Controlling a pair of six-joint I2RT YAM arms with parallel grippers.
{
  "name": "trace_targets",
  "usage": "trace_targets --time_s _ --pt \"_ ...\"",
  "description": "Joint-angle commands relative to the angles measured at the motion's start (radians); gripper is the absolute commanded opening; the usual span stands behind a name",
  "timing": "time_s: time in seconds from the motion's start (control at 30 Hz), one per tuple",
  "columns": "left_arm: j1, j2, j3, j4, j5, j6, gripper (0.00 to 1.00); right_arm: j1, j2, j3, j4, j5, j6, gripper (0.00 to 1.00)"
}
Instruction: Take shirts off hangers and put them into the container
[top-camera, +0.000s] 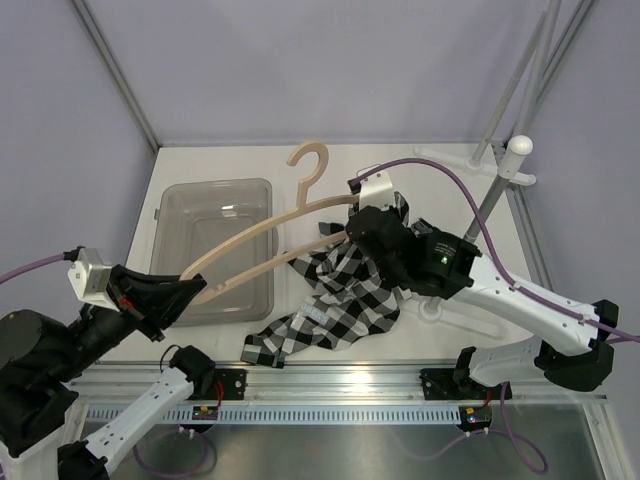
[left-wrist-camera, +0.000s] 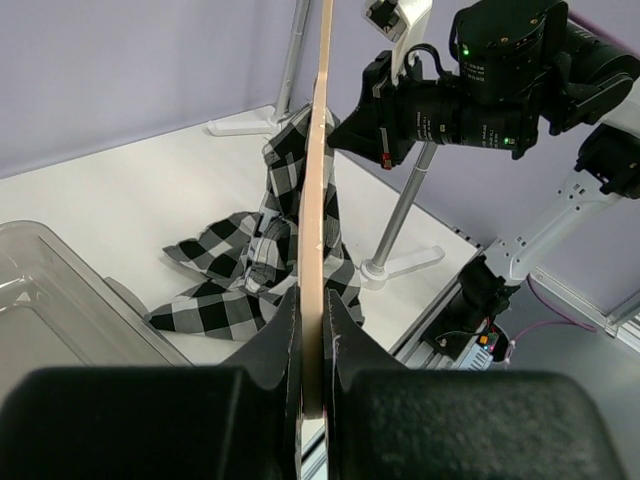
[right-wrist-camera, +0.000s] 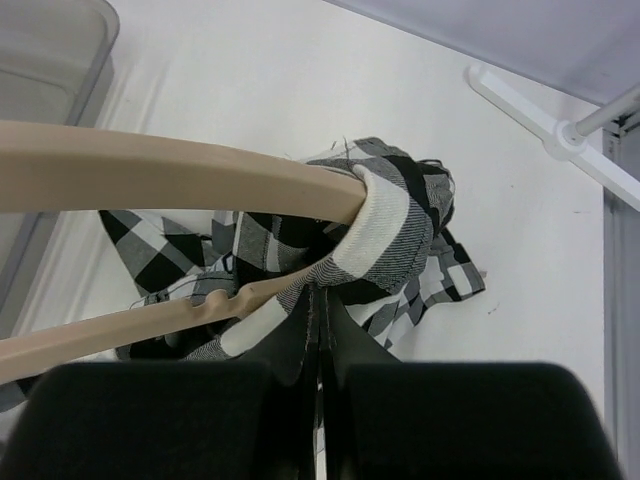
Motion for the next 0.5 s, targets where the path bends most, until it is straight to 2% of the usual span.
trace_targets --time_s 0.0,0.13,0.23,0.33,0.4,0.43,0.47 --pt "-0.001 0.012 0.049 0.090 -0.010 0.013 0.00 -0.011 0.007 -0.011 0.001 0.112 0.047 0.00" --pt "-0.003 -0.011 0.083 0.029 -0.037 0.013 0.00 -0.031 0.021 -0.043 -0.038 0.192 0.096 0.00" --pt "-0.001 -0.030 0.083 0.004 -0.051 0.011 0.00 -0.074 0.006 -0.091 -0.027 0.174 0.110 0.00" --pt "-0.001 -0.030 0.066 0.008 -0.045 0.007 0.00 -0.088 -0.035 -0.141 0.062 0.133 0.064 0.02" --pt "-0.003 -0.030 0.024 0.045 -0.019 -0.005 0.00 -0.088 -0.054 -0.145 0.076 0.107 0.058 0.22" --pt "-0.001 -0.022 0.005 0.061 -0.008 -0.009 0.00 -0.086 -0.055 -0.139 0.076 0.074 0.049 0.44" --pt "-0.001 -0.018 -0.012 0.080 0.001 -0.015 0.00 -0.088 -0.054 -0.135 0.070 0.059 0.043 0.55"
